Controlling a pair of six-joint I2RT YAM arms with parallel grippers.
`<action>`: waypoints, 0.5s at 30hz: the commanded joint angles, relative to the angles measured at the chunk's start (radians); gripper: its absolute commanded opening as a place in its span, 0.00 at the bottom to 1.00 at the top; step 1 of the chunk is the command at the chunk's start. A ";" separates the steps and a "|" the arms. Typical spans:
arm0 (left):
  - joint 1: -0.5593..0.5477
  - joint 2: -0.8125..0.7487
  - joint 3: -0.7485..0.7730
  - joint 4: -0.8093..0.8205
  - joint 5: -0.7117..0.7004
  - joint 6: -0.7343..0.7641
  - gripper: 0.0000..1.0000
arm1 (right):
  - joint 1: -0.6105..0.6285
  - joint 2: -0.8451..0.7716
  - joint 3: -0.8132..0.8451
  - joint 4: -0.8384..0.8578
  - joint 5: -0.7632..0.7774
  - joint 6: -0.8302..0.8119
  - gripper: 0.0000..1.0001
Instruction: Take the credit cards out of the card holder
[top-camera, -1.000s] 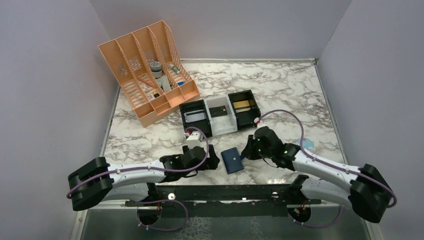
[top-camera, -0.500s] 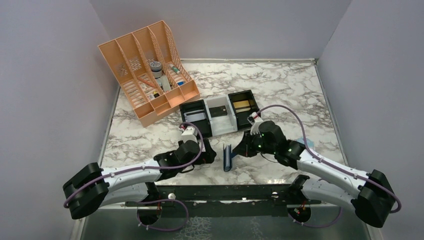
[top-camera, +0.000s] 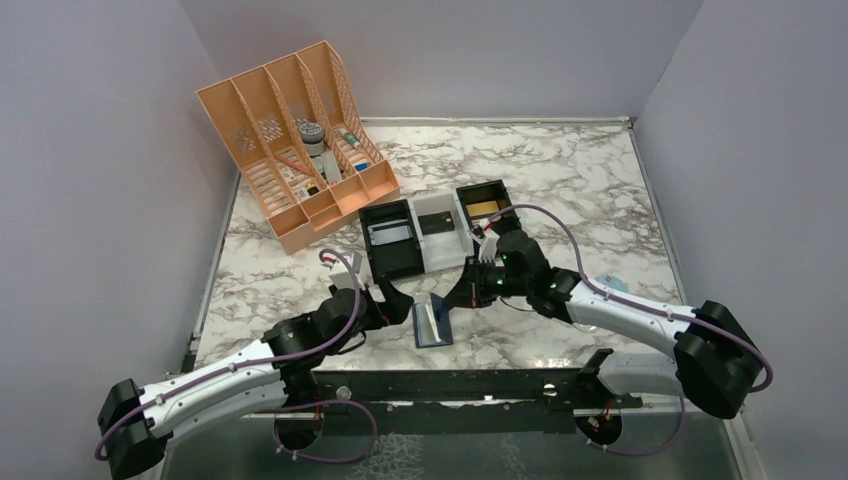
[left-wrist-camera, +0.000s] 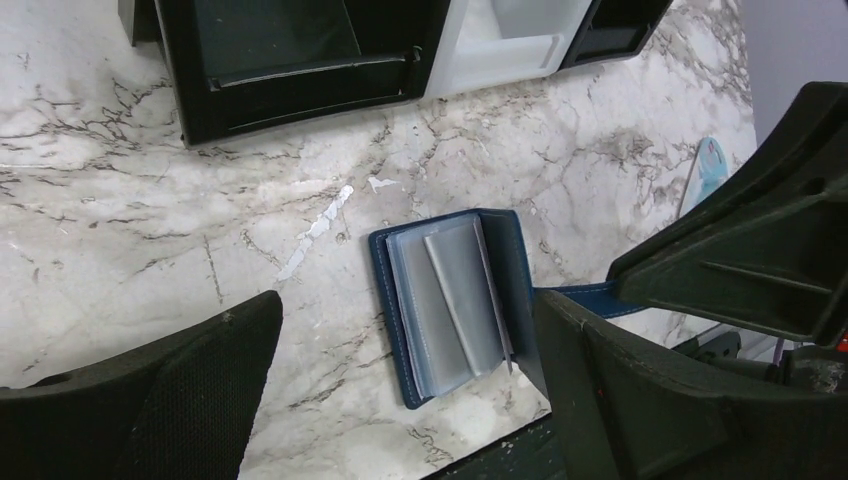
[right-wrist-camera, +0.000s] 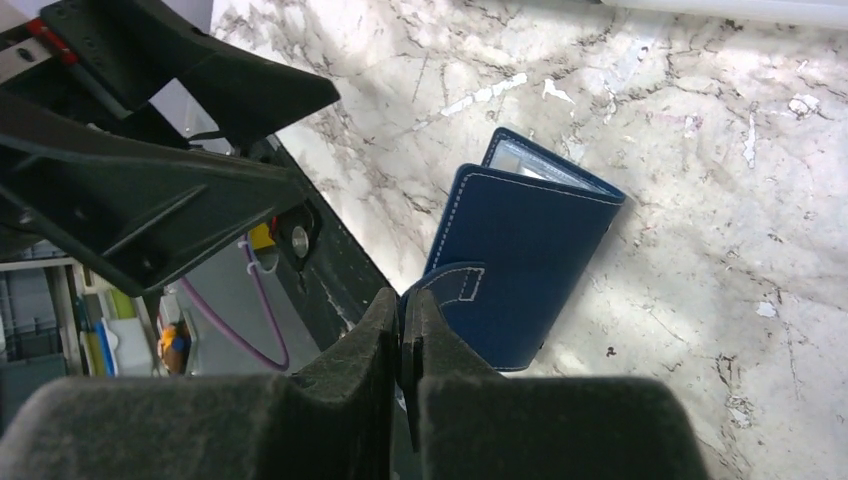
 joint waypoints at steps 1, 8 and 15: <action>0.002 -0.030 -0.009 -0.083 -0.034 0.023 0.99 | 0.008 0.026 -0.006 0.014 0.030 0.031 0.01; 0.001 0.038 -0.049 0.065 0.091 0.022 0.97 | 0.008 -0.034 -0.032 -0.130 0.282 -0.001 0.01; 0.002 0.099 -0.064 0.231 0.200 0.064 0.91 | -0.034 -0.102 -0.167 -0.134 0.451 0.064 0.01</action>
